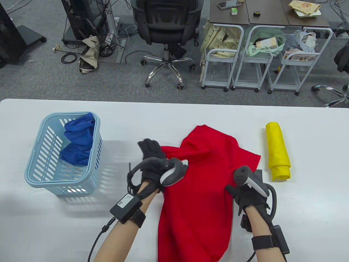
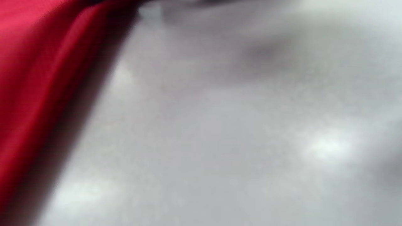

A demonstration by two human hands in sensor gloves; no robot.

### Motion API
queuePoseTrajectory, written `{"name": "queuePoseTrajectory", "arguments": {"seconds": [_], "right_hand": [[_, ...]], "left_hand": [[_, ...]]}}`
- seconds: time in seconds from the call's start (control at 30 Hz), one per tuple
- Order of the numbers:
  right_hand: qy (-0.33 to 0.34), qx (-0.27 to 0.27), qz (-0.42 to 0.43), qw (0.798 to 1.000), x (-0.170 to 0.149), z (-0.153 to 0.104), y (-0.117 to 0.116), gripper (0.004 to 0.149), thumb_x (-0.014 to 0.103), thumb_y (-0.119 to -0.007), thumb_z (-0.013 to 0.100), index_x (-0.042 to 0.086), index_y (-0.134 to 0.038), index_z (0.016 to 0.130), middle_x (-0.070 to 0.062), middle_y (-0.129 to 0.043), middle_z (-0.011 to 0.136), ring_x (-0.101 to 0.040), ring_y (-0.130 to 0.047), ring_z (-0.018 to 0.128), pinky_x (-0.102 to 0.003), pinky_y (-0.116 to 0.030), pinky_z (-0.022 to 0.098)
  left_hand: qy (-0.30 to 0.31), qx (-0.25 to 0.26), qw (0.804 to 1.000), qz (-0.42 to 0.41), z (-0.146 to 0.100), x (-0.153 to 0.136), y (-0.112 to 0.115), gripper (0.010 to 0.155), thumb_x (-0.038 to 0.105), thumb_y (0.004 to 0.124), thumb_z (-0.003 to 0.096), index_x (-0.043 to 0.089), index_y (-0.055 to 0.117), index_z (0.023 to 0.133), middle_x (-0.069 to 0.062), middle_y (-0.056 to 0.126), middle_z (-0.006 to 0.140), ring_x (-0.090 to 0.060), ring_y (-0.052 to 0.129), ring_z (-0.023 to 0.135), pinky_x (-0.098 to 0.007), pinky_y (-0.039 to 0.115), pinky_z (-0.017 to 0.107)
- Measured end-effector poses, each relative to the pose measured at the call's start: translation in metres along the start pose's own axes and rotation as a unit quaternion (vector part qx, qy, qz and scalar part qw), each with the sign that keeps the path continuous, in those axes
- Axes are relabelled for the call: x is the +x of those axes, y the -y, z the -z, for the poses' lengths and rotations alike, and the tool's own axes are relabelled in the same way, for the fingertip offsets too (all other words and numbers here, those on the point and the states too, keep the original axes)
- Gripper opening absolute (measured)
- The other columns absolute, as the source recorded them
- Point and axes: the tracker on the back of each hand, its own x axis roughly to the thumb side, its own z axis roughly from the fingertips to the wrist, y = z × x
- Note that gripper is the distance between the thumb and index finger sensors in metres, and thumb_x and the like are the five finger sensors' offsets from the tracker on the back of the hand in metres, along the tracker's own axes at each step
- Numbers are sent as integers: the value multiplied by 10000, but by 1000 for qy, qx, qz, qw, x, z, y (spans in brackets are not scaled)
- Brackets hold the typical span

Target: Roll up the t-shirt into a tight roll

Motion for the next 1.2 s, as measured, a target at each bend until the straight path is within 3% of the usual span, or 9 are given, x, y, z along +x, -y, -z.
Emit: {"name": "queuePoseTrajectory", "arguments": {"seconds": [0.13, 0.27, 0.33, 0.4, 0.57, 0.77, 0.93, 1.07, 1.2], "right_hand": [[19, -4, -8, 1000, 13, -13, 3, 723, 509, -517, 633, 194, -152, 1171, -138, -62, 1192, -454, -68, 1094, -587, -283, 753], [92, -47, -37, 994, 40, -55, 10, 712, 518, -602, 610, 195, -335, 1185, -150, -251, 1225, -463, -242, 1127, -591, -377, 748], [152, -7, -56, 987, 58, -73, 5, 701, 553, -668, 578, 207, -494, 1163, -129, -495, 1213, -435, -498, 1124, -569, -510, 733], [175, 45, -90, 979, 70, -80, -10, 755, 594, -722, 537, 209, -532, 1157, -133, -545, 1201, -430, -545, 1116, -557, -556, 723], [117, 47, -154, 980, 70, -54, -27, 922, 559, -786, 509, 268, -207, 1165, -101, -158, 1204, -390, -214, 1133, -567, -400, 762], [89, -4, -77, 993, 61, -34, -18, 803, 496, -706, 571, 220, -254, 1175, -132, -165, 1215, -433, -203, 1134, -579, -367, 764], [111, -53, -154, 980, 87, -66, -22, 722, 523, -575, 607, 208, -281, 1187, -151, -217, 1228, -464, -277, 1136, -580, -402, 758], [162, 36, -147, 975, 96, -70, -42, 904, 672, -603, 538, 202, -198, 1195, -183, -211, 1225, -478, -263, 1132, -605, -411, 749], [119, 41, -155, 980, 75, -52, -34, 957, 657, -663, 499, 256, -99, 1160, -122, -56, 1198, -420, -124, 1127, -608, -337, 760]], "left_hand": [[143, -55, 949, -277, -52, -10, 14, 686, 567, 514, 558, 260, 431, 1166, -153, 404, 1258, -431, 523, 1124, -634, 484, 783], [270, -215, 892, -291, -80, 35, 59, 795, 664, 477, 520, 255, 326, 1185, -146, 399, 1266, -429, 532, 1129, -629, 503, 783], [272, -233, 905, -229, -83, 45, 78, 855, 697, 432, 506, 264, 70, 1148, -131, 57, 1235, -427, 218, 1144, -651, 371, 803], [274, -194, 916, -219, -74, 40, 85, 854, 710, 389, 482, 277, 54, 1136, -109, 62, 1233, -396, 224, 1150, -649, 369, 802], [173, -229, 904, -316, -31, -3, 120, 826, 636, 524, 501, 294, 137, 1146, -119, 64, 1229, -427, 143, 1132, -657, 313, 799], [93, -65, 989, -98, -57, -7, 80, 755, 538, 596, 551, 283, 234, 1162, -133, 169, 1250, -431, 290, 1150, -645, 407, 796], [233, -79, 923, -295, -90, 37, 45, 763, 645, 458, 531, 280, 281, 1178, -135, 294, 1269, -410, 490, 1131, -603, 521, 782], [290, -192, 893, -287, -81, 63, 67, 821, 657, 496, 516, 263, 186, 1166, -130, 108, 1242, -441, 247, 1131, -645, 401, 796], [348, -193, 864, -310, -63, 29, 93, 866, 605, 604, 502, 277, 105, 1130, -110, -3, 1193, -413, 93, 1104, -645, 308, 792]]}}
